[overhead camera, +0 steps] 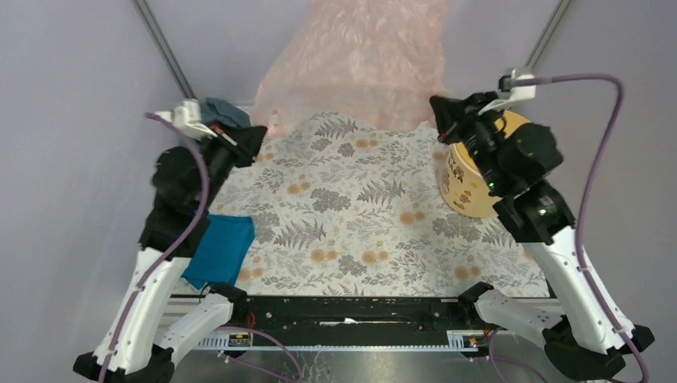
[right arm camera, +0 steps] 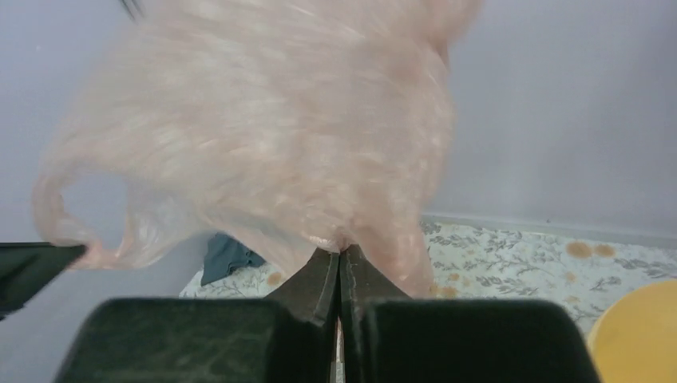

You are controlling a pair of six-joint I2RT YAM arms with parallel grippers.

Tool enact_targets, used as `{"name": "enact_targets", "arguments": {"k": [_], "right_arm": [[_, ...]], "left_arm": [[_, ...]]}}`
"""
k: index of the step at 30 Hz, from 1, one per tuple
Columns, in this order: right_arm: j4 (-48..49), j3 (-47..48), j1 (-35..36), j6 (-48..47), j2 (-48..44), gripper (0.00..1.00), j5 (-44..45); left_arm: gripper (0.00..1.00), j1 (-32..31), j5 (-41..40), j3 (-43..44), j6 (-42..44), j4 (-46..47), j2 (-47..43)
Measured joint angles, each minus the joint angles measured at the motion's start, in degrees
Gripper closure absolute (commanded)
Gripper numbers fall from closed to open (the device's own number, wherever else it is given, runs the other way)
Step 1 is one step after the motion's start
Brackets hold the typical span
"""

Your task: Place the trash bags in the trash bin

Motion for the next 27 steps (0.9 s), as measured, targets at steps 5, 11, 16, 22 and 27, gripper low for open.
{"name": "enact_targets", "arguments": {"k": [5,11,16,22,27], "right_arm": [[11.5,-24.6,-0.2,4.2,0.3,1.00,-5.0],[-0.9,-37.4,-0.2,8.0,16.1,1.00,-11.4],[-7.1,-12.6,-0.2,5.7,17.2,1.00,-14.0],[4.2,-7.6,-0.2,5.6,4.8,1.00,-17.0],[5.6,-22.0,-0.2,7.9,0.3,1.00,-17.0]], "left_arm": [[1.00,1.1,-1.4,-21.0,-2.5,-0.8,2.9],[1.00,1.6,3.7,-36.7,-5.1,-13.9,7.4],[1.00,1.6,8.5,-9.7,-2.3,-12.7,9.4],[1.00,1.6,10.0,-0.3,-1.0,-0.1,-0.1],[1.00,1.6,10.1,-14.8,-1.3,-0.7,-5.3]]}}
